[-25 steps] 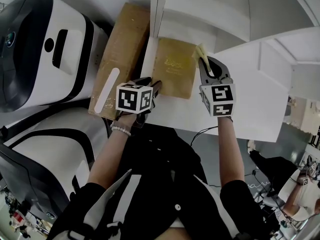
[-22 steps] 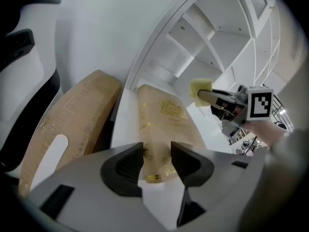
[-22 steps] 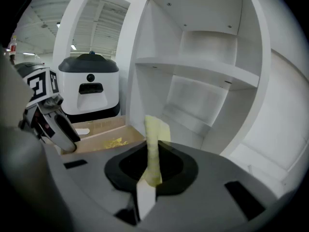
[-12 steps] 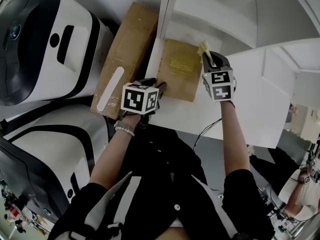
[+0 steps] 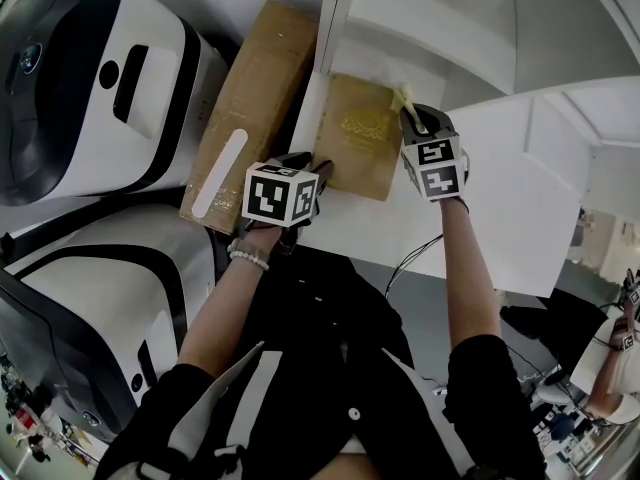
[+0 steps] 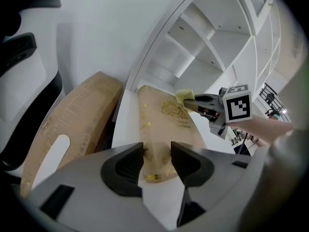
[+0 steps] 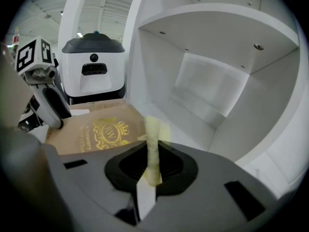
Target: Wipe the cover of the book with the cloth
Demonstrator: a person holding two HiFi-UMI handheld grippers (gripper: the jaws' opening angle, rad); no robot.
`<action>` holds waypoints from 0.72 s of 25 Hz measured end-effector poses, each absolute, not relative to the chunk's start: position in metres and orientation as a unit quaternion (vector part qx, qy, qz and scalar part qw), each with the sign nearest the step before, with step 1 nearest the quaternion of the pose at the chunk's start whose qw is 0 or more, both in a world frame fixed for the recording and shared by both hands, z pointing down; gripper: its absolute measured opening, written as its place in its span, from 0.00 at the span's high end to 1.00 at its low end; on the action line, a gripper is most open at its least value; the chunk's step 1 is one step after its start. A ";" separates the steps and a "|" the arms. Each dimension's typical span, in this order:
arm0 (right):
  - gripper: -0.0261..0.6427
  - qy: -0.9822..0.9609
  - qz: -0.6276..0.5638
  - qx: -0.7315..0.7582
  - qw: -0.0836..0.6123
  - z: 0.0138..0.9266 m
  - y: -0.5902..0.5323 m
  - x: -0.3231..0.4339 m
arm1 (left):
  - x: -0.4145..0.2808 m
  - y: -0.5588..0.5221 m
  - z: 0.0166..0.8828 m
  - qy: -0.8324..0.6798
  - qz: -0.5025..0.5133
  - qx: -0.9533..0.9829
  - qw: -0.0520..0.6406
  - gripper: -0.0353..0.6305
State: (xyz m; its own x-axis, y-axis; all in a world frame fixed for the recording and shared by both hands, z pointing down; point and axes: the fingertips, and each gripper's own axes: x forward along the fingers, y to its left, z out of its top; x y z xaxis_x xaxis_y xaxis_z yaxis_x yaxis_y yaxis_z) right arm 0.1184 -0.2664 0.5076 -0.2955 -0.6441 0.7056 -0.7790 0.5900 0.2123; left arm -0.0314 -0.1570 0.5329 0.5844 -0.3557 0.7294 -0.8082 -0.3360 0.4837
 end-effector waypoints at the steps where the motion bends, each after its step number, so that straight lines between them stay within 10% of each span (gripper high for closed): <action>1: 0.91 -0.803 0.083 0.439 0.395 0.508 -0.263 0.116 | -0.032 -0.157 0.533 -0.376 0.259 0.775 0.437 0.68; 18: 0.91 -0.844 0.068 0.361 0.391 0.508 -0.193 0.083 | -0.031 -0.156 0.532 -0.385 0.257 0.772 0.436 0.68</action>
State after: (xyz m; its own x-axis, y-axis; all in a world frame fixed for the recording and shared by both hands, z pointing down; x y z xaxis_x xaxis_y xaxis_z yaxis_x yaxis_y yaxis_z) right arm 0.0830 -0.1933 0.5082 -0.4345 -0.5559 0.7087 -0.6617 0.7308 0.1675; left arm -0.0313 -0.1563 0.5320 0.5718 -0.3698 0.7324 -0.8181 -0.3245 0.4748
